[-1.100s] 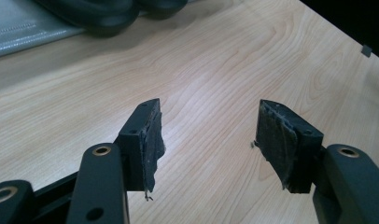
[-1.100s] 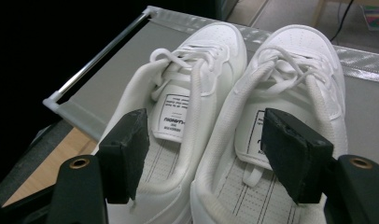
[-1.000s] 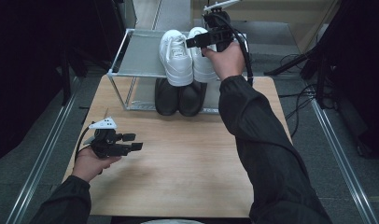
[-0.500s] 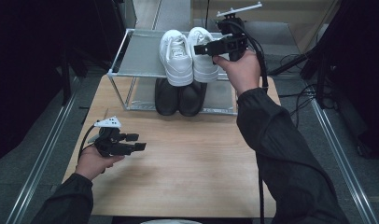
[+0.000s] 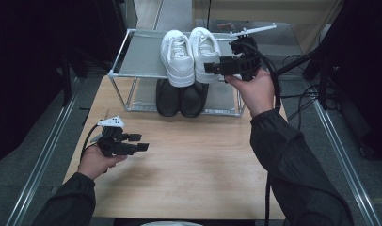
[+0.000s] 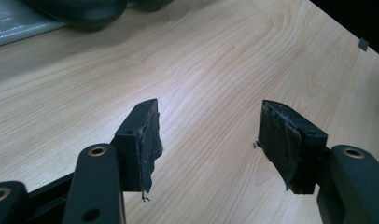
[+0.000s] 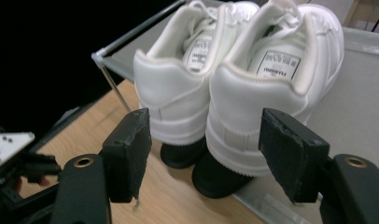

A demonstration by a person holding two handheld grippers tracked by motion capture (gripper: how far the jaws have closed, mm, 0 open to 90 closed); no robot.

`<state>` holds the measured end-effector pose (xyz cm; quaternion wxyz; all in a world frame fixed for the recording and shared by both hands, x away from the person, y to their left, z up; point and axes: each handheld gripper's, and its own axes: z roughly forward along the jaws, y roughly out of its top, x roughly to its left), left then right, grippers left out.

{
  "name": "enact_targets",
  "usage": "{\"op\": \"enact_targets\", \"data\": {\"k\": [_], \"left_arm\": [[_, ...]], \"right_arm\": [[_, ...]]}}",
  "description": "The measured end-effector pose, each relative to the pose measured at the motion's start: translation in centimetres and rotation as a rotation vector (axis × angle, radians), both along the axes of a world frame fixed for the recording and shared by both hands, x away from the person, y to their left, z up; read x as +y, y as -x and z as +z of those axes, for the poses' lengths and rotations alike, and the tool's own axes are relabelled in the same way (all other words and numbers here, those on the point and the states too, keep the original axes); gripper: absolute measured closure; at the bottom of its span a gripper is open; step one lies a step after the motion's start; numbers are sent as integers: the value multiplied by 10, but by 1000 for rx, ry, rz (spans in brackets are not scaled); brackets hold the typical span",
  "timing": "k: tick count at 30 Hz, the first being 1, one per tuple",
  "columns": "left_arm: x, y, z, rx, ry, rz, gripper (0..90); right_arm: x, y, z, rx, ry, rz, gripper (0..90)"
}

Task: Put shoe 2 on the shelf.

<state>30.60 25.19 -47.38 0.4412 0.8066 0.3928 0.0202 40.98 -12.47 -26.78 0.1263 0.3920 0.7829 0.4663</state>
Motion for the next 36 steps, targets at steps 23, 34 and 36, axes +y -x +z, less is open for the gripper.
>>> {"op": "enact_targets", "data": {"k": [23,34,36], "left_arm": [[-1,1,-1,-14,-2,2,386],[-2,1,-1,-16,-10,-6,385],[-2,1,-1,-14,-8,-4,385]], "right_arm": [[-17,48,-87,55,-29,74,373],[-28,65,-124,51,-36,83,361],[-30,68,-129,54,-36,85,359]]}}
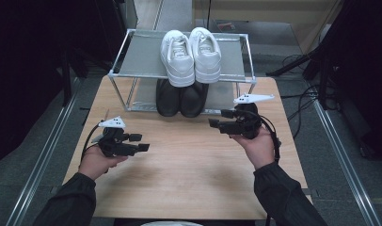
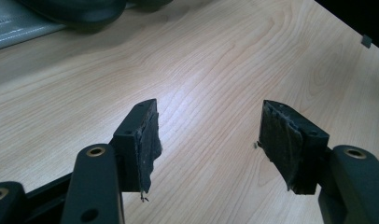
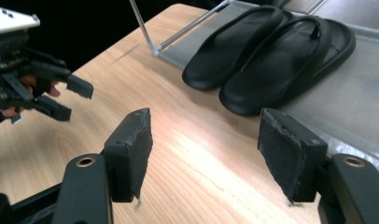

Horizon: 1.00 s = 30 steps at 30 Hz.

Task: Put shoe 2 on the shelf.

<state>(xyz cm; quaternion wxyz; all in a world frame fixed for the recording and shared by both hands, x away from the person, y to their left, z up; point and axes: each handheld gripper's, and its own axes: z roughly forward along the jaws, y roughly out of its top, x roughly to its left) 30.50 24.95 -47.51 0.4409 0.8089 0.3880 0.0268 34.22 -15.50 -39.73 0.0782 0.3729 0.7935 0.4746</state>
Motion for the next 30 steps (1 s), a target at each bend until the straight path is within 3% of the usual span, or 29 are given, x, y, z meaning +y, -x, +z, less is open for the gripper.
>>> {"op": "enact_targets", "data": {"k": [3,8,22,30], "left_arm": [[0,0,0,0,0,-3,384],[-1,1,0,-3,-3,-3,384],[-5,2,1,-12,-8,-22,381],[-12,4,4,-5,27,-58,369]], "right_arm": [[-2,2,-9,10,8,6,357],[-5,6,-23,42,-20,28,357],[-9,16,-54,37,11,19,354],[-6,13,-72,96,16,37,339]]}}
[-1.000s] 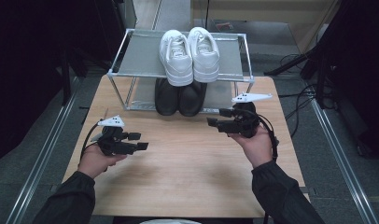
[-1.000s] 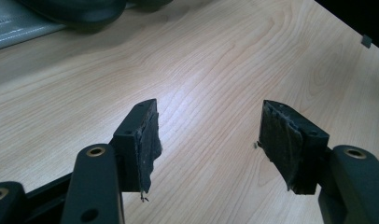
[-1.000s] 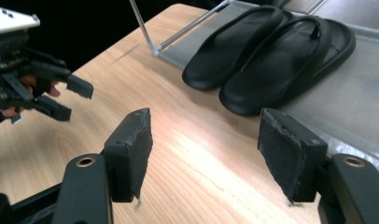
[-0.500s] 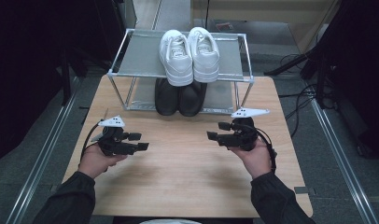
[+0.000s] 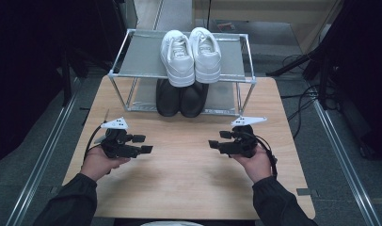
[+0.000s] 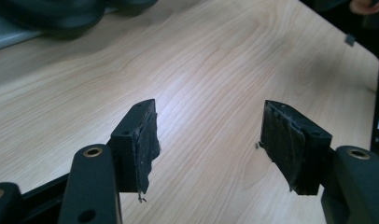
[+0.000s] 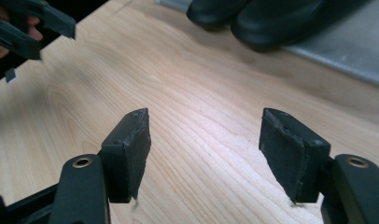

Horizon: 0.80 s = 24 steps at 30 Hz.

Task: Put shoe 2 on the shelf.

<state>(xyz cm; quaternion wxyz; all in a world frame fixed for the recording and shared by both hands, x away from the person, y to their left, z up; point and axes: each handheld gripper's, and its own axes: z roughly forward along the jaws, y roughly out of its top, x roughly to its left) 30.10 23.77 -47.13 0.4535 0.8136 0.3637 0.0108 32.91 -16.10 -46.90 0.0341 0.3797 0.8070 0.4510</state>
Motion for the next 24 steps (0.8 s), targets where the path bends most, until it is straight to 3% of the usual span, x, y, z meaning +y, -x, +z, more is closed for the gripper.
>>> {"op": "enact_targets", "data": {"k": [5,10,15,24], "left_arm": [[-10,2,-2,6,-14,-28,366],[-18,3,-3,18,-9,-29,330],[-24,5,-7,15,-10,-39,272],[-26,5,-10,15,-50,-43,275]], "right_arm": [[10,-1,-5,25,-19,14,337],[21,-2,-9,-16,18,13,282],[26,-2,-12,-8,38,26,271],[24,-1,-11,-16,40,35,266]]}}
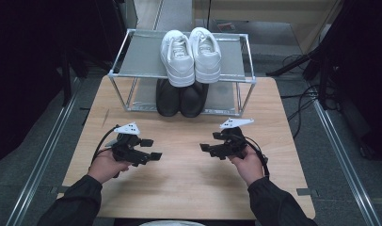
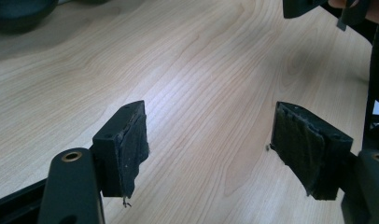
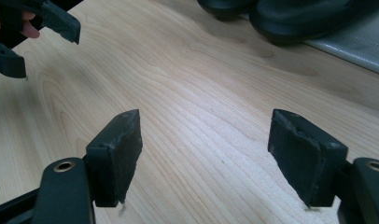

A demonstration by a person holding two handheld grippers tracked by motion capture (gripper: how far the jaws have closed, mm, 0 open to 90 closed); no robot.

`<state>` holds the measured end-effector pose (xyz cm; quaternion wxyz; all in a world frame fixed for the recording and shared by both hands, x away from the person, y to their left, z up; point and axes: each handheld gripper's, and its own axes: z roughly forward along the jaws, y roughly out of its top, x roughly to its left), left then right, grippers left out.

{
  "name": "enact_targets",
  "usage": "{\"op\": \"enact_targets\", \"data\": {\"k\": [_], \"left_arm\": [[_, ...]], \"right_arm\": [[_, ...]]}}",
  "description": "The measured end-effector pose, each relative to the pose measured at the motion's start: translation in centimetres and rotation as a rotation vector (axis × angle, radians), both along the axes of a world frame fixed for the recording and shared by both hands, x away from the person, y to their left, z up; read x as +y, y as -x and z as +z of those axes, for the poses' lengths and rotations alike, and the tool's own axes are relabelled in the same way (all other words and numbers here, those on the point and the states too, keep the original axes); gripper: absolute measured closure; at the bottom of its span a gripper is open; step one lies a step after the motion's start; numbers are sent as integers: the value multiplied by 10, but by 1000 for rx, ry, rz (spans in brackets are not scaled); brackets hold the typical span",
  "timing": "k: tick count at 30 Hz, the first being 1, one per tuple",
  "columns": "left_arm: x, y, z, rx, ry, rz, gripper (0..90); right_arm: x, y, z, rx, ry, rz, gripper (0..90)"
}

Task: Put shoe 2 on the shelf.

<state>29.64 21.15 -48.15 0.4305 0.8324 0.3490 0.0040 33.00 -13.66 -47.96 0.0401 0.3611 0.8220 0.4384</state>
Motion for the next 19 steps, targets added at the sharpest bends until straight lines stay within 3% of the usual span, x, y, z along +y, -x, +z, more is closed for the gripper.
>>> {"op": "enact_targets", "data": {"k": [7,11,19], "left_arm": [[-1,1,-1,1,-12,-7,275],[0,0,-2,5,-17,-6,275],[-2,0,-6,-8,-46,-3,262]], "right_arm": [[1,0,-2,9,10,12,266],[3,1,-3,17,40,27,266],[8,3,-6,-11,74,73,265]]}}
